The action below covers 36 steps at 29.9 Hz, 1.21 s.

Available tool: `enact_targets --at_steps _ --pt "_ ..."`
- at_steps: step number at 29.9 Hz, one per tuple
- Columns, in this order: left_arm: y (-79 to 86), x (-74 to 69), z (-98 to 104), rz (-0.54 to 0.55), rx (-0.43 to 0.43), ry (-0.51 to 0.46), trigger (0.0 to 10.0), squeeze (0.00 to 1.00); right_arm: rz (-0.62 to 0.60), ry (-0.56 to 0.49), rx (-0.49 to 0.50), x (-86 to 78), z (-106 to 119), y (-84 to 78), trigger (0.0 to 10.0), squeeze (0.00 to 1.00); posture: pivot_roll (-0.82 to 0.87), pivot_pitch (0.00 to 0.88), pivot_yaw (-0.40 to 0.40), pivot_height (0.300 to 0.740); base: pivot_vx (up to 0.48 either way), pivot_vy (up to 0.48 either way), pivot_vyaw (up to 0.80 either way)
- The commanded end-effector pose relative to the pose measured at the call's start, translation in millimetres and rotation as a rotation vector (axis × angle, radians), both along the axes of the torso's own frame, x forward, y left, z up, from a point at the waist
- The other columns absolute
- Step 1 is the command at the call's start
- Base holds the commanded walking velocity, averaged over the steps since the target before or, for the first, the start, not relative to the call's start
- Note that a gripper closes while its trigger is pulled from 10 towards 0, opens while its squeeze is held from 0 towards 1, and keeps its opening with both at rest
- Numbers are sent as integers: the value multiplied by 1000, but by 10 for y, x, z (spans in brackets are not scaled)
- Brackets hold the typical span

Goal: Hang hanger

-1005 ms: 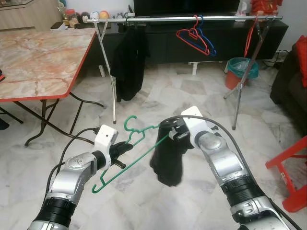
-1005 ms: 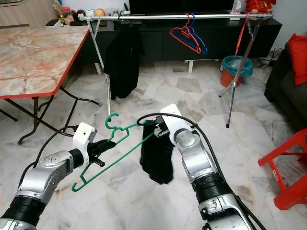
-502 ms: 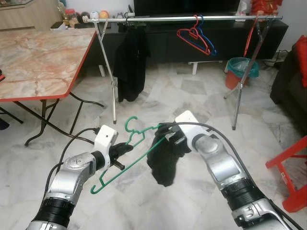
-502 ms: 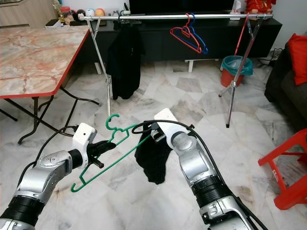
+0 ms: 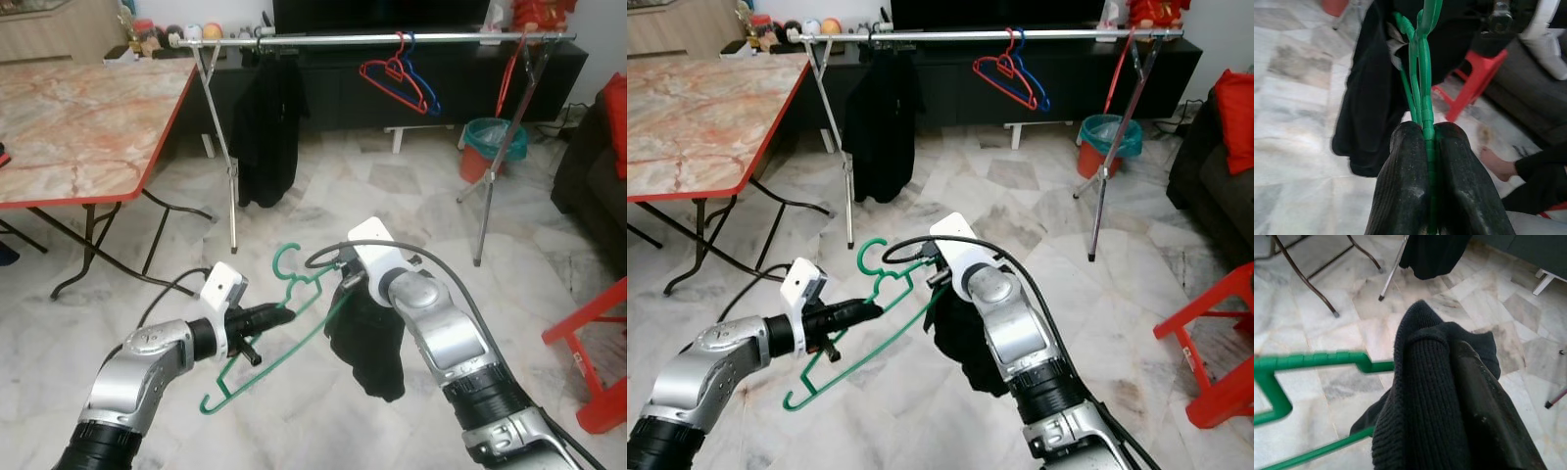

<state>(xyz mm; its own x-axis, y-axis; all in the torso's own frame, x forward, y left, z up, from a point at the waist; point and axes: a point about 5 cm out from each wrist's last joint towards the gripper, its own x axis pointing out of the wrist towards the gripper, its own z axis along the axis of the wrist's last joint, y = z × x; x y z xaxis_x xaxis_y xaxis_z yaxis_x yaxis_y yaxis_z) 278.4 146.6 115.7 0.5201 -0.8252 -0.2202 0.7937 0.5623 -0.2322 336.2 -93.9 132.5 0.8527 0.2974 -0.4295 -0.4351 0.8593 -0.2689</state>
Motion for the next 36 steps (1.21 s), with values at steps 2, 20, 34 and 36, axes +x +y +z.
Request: enact_targets --at_steps 2,20,34,36 --pt "-65 -47 110 -75 -53 -22 10000 0 76 -14 89 -48 131 193 10000 0 -58 2 32 740 0 0 0" --pt "275 174 -52 206 225 -57 10000 0 -190 -67 -163 83 23 -507 10000 0 -57 8 33 740 0 0 0" --pt "14 -41 2 -32 61 -11 10000 0 -23 -14 -49 -18 -30 -36 10000 0 -52 5 31 740 0 0 0" --pt "-12 -72 13 -62 40 -4 10000 0 -27 -15 -57 -21 -36 -41 10000 0 -52 5 31 740 0 0 0"
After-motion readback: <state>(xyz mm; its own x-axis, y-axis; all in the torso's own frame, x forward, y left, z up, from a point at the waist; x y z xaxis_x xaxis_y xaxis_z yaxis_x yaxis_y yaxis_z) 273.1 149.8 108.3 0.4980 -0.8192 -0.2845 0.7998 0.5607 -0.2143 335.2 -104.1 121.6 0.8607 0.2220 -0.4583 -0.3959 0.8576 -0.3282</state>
